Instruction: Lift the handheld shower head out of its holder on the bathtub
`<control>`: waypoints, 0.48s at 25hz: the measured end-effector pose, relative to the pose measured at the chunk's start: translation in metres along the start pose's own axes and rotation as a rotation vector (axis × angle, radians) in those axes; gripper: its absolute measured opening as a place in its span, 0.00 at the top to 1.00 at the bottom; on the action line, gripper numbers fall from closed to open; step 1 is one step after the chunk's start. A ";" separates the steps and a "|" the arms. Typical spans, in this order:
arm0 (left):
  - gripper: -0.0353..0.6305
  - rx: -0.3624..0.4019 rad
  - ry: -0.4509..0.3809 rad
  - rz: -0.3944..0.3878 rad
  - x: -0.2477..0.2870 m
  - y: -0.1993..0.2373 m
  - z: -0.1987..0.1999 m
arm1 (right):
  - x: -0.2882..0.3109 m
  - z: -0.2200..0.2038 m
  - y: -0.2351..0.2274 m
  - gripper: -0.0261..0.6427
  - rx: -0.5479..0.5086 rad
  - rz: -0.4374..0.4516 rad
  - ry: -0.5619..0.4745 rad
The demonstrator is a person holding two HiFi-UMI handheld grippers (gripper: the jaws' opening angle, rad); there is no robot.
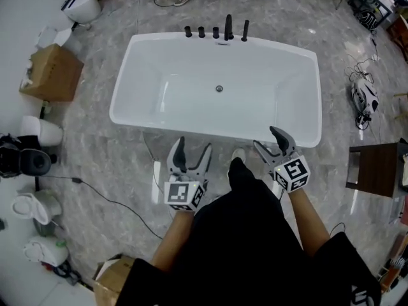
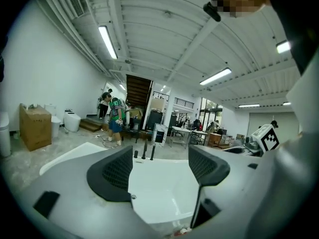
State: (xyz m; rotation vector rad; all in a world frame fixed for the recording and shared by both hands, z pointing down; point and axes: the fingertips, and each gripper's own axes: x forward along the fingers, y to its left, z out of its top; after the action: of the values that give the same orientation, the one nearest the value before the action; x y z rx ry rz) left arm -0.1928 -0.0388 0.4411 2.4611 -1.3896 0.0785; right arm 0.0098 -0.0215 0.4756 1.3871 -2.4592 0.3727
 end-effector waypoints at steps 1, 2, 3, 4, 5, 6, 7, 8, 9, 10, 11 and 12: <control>0.46 -0.002 0.004 -0.004 0.018 -0.002 0.003 | 0.003 0.002 -0.013 0.58 0.005 0.001 0.002; 0.46 -0.001 0.011 -0.011 0.035 -0.006 0.005 | 0.005 0.005 -0.027 0.58 0.009 -0.001 0.002; 0.46 0.005 0.019 -0.022 0.052 -0.010 0.008 | 0.007 0.008 -0.040 0.58 0.007 -0.005 0.002; 0.46 0.014 0.025 -0.034 0.067 -0.014 0.011 | 0.009 0.009 -0.052 0.58 0.002 -0.010 0.005; 0.46 0.023 0.030 -0.044 0.081 -0.018 0.013 | 0.011 0.009 -0.065 0.58 0.001 -0.014 0.010; 0.46 0.029 0.035 -0.052 0.095 -0.021 0.016 | 0.015 0.009 -0.078 0.58 0.008 -0.016 0.015; 0.46 0.032 0.040 -0.056 0.110 -0.024 0.018 | 0.020 0.008 -0.092 0.58 0.025 -0.018 0.017; 0.46 0.034 0.047 -0.059 0.122 -0.026 0.019 | 0.025 0.009 -0.104 0.58 0.048 -0.019 0.015; 0.46 0.039 0.053 -0.060 0.134 -0.027 0.020 | 0.030 0.010 -0.115 0.58 0.070 -0.020 0.009; 0.46 0.047 0.059 -0.061 0.143 -0.028 0.021 | 0.035 0.011 -0.125 0.58 0.085 -0.021 0.001; 0.46 0.058 0.063 -0.062 0.152 -0.029 0.022 | 0.041 0.012 -0.133 0.58 0.092 -0.022 -0.004; 0.46 0.068 0.066 -0.062 0.160 -0.031 0.024 | 0.047 0.013 -0.142 0.58 0.096 -0.021 -0.007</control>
State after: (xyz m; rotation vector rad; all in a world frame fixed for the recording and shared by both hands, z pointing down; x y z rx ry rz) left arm -0.0847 -0.1633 0.4429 2.5302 -1.3034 0.1943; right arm 0.1072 -0.1338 0.4929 1.4534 -2.4596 0.4879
